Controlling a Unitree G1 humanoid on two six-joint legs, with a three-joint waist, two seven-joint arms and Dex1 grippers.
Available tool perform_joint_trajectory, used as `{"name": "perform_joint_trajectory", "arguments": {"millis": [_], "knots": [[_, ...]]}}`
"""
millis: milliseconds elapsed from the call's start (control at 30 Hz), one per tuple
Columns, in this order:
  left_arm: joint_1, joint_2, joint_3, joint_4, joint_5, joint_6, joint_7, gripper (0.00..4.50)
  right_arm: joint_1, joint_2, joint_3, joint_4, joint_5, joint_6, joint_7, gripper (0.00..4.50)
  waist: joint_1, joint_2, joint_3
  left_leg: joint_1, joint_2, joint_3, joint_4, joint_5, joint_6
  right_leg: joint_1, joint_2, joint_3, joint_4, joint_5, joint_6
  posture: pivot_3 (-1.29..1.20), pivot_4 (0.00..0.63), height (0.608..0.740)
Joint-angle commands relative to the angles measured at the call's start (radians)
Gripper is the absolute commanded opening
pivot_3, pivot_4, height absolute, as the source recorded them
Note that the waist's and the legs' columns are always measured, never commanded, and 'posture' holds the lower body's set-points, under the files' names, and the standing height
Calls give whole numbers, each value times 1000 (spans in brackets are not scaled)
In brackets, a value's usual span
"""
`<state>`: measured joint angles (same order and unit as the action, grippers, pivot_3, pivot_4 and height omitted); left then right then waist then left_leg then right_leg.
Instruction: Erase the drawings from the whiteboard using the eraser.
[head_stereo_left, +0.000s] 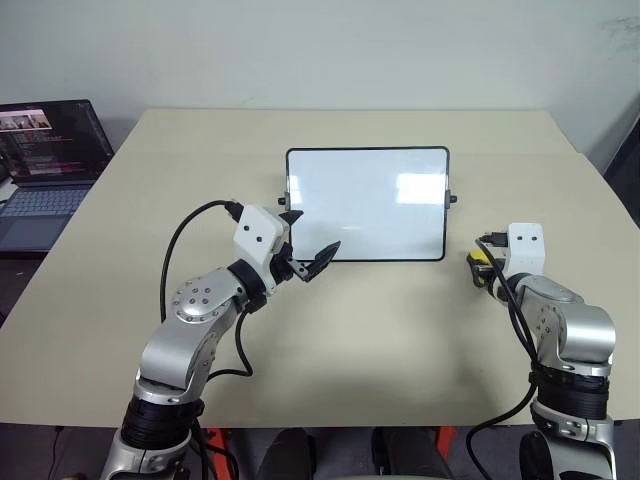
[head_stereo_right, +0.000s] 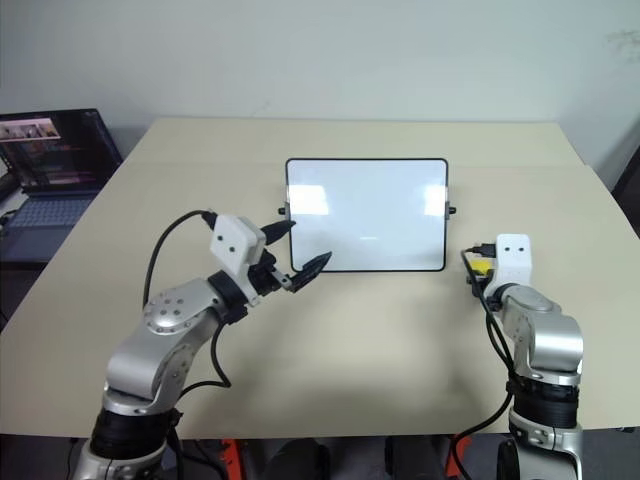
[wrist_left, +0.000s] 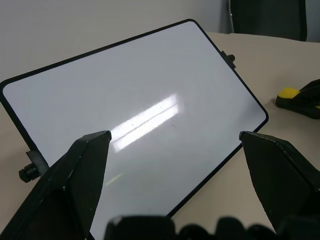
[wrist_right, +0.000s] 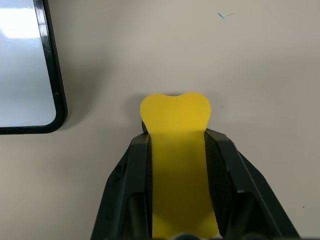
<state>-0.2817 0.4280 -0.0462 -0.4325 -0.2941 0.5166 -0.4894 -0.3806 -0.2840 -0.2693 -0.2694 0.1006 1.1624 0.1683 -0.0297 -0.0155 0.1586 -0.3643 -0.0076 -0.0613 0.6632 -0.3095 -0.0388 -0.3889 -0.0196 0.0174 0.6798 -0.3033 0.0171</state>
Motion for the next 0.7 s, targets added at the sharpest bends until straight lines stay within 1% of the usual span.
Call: {"name": "perform_joint_trajectory", "arguments": {"millis": [33,267,333,400,567,600,700], "knots": [[-8,-2,11,-31,0,-15,4,4500,3,-6,6,-23,7,-25,-9,1140,0,0,0,0,0,0,0,0,0,0,0,0,0,0,0,0,150,740],[-12,-1,11,-29,2,-17,3,4500,-3,-14,3,-16,15,-34,-5,1140,0,0,0,0,0,0,0,0,0,0,0,0,0,0,0,0,150,740],[-11,0,13,-28,2,-19,2,4500,0,-10,2,-17,16,-36,-6,1844,0,0,0,0,0,0,0,0,0,0,0,0,0,0,0,0,150,740],[-9,1,13,-29,3,-21,1,4500,3,-7,0,-20,24,-39,0,2409,0,0,0,0,0,0,0,0,0,0,0,0,0,0,0,0,150,740],[-7,0,12,-30,3,-22,0,4500,6,-12,2,-21,19,-43,-11,4249,0,0,0,0,0,0,0,0,0,0,0,0,0,0,0,0,150,740],[-7,0,12,-30,3,-22,0,4500,5,-13,2,-20,19,-44,-12,4465,0,0,0,0,0,0,0,0,0,0,0,0,0,0,0,0,150,740],[-7,1,13,-28,3,-23,-2,4500,-3,-12,-2,-21,24,-38,-14,4465,0,0,0,0,0,0,0,0,0,0,0,0,0,0,0,0,150,740]]}}
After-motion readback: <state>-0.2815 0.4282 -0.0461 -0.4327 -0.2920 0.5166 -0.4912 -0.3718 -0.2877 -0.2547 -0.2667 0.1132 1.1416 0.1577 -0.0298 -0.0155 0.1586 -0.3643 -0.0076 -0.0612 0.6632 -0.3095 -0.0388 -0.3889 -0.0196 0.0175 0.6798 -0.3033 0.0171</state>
